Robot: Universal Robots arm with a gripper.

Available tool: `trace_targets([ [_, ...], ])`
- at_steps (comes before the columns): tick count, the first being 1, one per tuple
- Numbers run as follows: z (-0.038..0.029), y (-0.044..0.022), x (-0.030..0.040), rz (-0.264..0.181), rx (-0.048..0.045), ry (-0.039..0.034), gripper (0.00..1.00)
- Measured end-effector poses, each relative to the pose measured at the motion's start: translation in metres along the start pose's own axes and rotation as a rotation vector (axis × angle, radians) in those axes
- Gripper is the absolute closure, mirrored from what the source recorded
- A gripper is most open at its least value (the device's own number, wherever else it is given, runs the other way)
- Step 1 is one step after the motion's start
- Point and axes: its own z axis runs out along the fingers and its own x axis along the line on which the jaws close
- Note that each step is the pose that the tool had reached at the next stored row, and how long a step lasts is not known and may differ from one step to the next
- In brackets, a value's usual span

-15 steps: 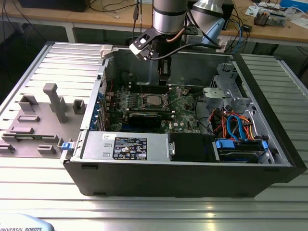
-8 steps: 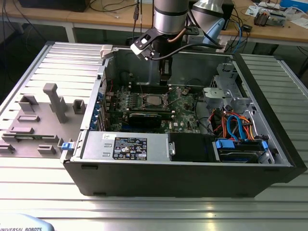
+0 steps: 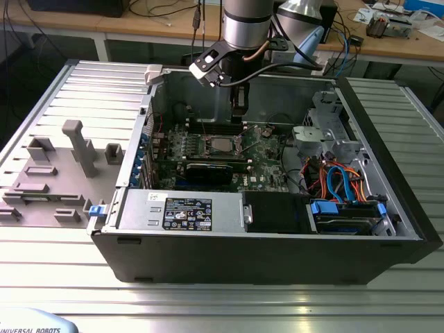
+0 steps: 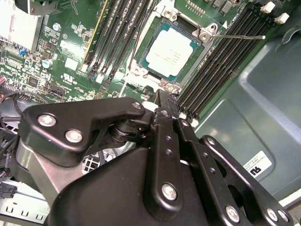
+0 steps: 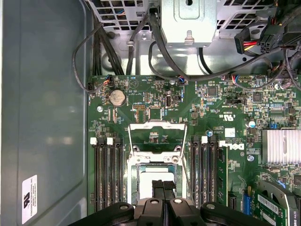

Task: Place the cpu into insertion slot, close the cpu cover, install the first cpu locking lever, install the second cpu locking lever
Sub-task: 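Close the cpu cover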

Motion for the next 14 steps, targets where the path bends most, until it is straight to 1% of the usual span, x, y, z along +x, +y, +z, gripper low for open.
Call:
trace_targets([
  [5,0.0000,0.0006,0.0000,0.000,-0.0001,0.0002,0.89],
  [10,0.0001,0.0050,0.0000,0.000,0.0000,0.0000,0.89],
  [14,0.0002,0.0055,0.0000,0.000,0.0000,0.0000,0.89],
])
